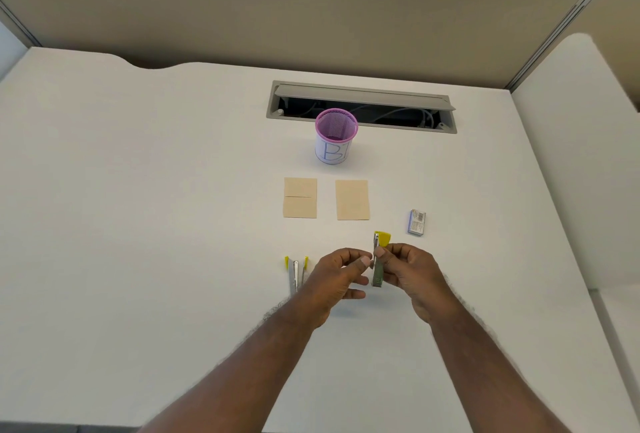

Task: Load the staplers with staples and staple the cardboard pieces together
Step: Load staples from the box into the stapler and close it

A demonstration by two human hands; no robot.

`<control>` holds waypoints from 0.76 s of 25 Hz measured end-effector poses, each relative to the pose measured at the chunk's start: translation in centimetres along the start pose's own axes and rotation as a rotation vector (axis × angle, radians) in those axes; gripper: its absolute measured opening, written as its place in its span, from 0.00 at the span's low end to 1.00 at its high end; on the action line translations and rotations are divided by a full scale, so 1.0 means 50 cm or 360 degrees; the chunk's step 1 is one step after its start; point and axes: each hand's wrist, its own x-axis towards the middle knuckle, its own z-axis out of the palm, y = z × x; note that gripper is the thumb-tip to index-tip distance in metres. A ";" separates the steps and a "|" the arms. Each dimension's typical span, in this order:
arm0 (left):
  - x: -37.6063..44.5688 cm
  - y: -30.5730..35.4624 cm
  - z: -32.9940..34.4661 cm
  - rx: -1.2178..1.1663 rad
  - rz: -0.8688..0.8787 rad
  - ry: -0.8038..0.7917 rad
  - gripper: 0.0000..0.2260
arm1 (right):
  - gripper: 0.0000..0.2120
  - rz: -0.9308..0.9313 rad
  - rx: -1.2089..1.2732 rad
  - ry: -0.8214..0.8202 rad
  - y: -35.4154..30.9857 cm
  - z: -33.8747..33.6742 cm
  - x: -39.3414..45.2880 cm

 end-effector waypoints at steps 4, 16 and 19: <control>0.003 0.000 0.002 0.0039 -0.0058 -0.0014 0.13 | 0.11 0.0015 -0.0134 0.0101 0.007 0.011 0.004; 0.024 0.012 0.012 -0.0246 -0.0181 -0.0133 0.08 | 0.10 -0.0047 -0.0437 0.0101 -0.003 0.011 0.004; 0.024 0.015 0.013 -0.0248 -0.0193 -0.0117 0.10 | 0.10 -0.0015 -0.0414 0.0093 -0.003 0.012 0.005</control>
